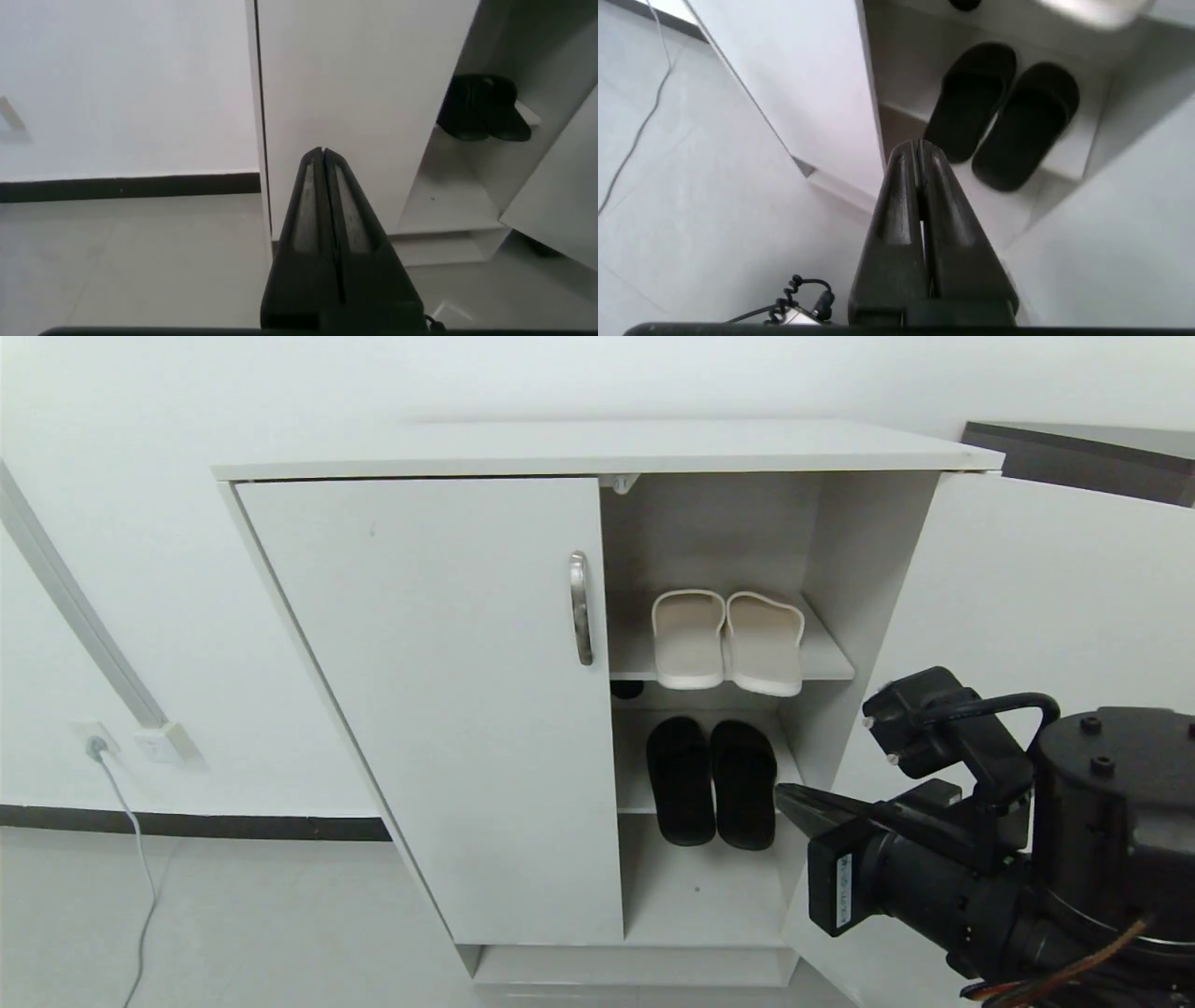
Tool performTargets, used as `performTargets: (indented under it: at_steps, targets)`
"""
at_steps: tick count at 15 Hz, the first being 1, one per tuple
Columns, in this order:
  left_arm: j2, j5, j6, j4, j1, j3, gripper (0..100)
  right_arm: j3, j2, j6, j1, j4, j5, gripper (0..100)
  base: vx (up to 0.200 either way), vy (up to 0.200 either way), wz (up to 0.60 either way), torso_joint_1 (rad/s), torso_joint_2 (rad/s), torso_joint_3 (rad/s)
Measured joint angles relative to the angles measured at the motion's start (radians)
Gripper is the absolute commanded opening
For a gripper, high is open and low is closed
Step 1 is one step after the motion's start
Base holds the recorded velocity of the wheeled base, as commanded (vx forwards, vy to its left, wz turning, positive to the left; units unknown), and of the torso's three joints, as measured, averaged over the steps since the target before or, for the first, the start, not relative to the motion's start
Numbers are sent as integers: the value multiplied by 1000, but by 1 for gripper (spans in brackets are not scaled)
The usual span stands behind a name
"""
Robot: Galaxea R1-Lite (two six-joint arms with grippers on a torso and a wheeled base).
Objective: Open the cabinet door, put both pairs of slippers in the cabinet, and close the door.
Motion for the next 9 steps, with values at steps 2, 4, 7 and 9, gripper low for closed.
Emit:
performTargets:
  at_steps: [2,4,7,9]
  targets:
    - [0,0,0,0,0,0,0,5,0,0,0,0,1,0,-200,0,0,-2,2,0]
    - [0,0,0,0,0,0,0,11,0,0,0,0,1,0,-200,0,0,2,2,2]
    - [0,0,0,0,0,0,0,26,5,-1,-1,0,4,0,-200,0,0,2,2,1]
    - [0,1,0,0,0,0,0,29,8,-1,-1,1,4,0,0,0,0,0,0,0]
